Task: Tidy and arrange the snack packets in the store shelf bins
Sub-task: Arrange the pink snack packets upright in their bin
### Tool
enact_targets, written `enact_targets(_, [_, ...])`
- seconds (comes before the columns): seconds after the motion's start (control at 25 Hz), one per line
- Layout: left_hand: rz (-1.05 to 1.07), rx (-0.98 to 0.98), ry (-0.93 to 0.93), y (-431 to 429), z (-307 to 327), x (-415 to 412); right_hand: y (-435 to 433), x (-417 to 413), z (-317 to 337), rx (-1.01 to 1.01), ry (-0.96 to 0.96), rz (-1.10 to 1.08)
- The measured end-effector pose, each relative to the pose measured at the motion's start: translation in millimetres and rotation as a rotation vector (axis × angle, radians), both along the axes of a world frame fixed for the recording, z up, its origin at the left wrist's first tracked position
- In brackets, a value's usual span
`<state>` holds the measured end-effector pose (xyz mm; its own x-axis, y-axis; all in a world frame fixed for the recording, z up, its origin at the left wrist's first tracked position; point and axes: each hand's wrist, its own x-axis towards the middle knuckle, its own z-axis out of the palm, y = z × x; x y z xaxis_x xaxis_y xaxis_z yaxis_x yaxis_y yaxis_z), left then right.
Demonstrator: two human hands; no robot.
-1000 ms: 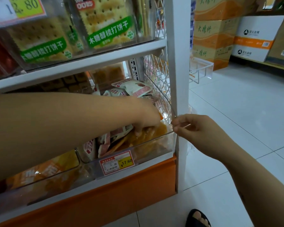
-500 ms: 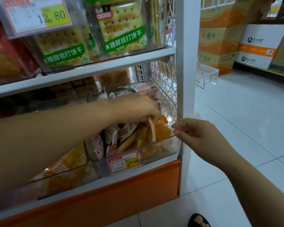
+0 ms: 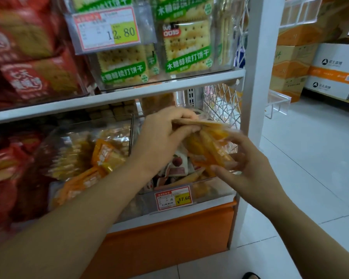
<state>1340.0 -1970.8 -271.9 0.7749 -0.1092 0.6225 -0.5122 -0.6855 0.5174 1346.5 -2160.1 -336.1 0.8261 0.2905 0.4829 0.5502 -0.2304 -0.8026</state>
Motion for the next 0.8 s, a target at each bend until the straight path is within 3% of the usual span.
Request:
enact_targets(0.24, [0.196, -0.19, -0.015, 54.8, -0.2, -58.5, 69.5, -6.3, 11.6, -0.009, -0.309, -0.008])
enact_targets(0.44, [0.38, -0.481, -0.053, 106.6, -16.6, -112.4, 145.8, -19.5, 19.8, 0.004, -0.495, 0.079])
enact_targets(0.6, [0.427, -0.597, 0.018, 159.8, -33.3, -125.7, 198.8, -22.6, 21.7, -0.168, -0.415, 0.208])
enact_targets(0.72, [0.457, -0.631, 0.25, 187.7, -56.0, -116.3, 217.7, -12.7, 15.6, -0.422, -0.279, 0.02])
enact_targets(0.8, [0.516, -0.586, 0.343, 198.6, -66.0, -109.6, 222.8, -6.0, 13.5, -0.483, -0.277, -0.056])
